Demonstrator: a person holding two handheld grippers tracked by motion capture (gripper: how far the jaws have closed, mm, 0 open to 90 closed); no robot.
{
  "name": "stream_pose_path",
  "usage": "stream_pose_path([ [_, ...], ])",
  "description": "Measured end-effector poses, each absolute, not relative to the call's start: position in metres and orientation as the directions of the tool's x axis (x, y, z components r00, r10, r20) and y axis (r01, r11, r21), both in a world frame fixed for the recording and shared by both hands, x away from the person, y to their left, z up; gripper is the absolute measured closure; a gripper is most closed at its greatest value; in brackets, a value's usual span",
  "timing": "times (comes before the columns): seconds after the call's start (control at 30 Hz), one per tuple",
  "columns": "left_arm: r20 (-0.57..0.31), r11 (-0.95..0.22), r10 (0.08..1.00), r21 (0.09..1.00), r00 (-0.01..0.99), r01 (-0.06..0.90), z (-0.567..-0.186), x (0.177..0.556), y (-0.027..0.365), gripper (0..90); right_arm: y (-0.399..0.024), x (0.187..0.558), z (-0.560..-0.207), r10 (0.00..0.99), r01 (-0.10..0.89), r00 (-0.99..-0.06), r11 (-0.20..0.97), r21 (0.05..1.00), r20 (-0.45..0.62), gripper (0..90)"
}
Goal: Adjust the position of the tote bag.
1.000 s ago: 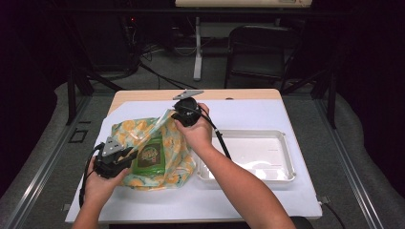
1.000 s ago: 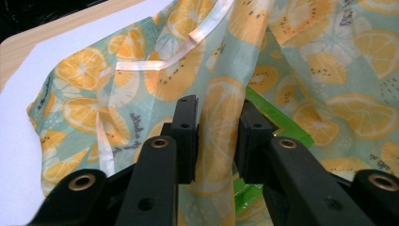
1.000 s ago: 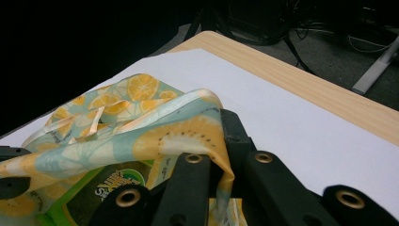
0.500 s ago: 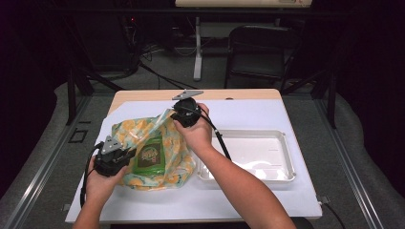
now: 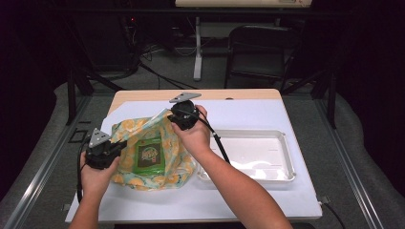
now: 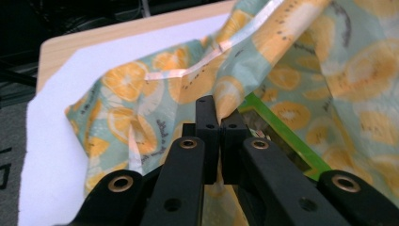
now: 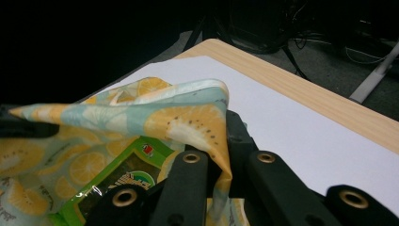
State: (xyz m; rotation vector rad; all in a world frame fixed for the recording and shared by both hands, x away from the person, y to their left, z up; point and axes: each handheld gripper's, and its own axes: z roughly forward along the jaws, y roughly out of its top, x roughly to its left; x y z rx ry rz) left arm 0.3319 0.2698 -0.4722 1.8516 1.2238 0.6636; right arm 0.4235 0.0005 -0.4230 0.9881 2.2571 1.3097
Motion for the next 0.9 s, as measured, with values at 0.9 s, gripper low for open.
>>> stream_pose_path([
  [0.9, -0.055, -0.128, 0.949, 0.832, 0.309, 0.54, -0.495, 0.375, 0.284, 89.9, 0.011, 0.443, -0.463, 0.774, 0.469, -0.632, 0.42, 0.777, -0.037, 87.1],
])
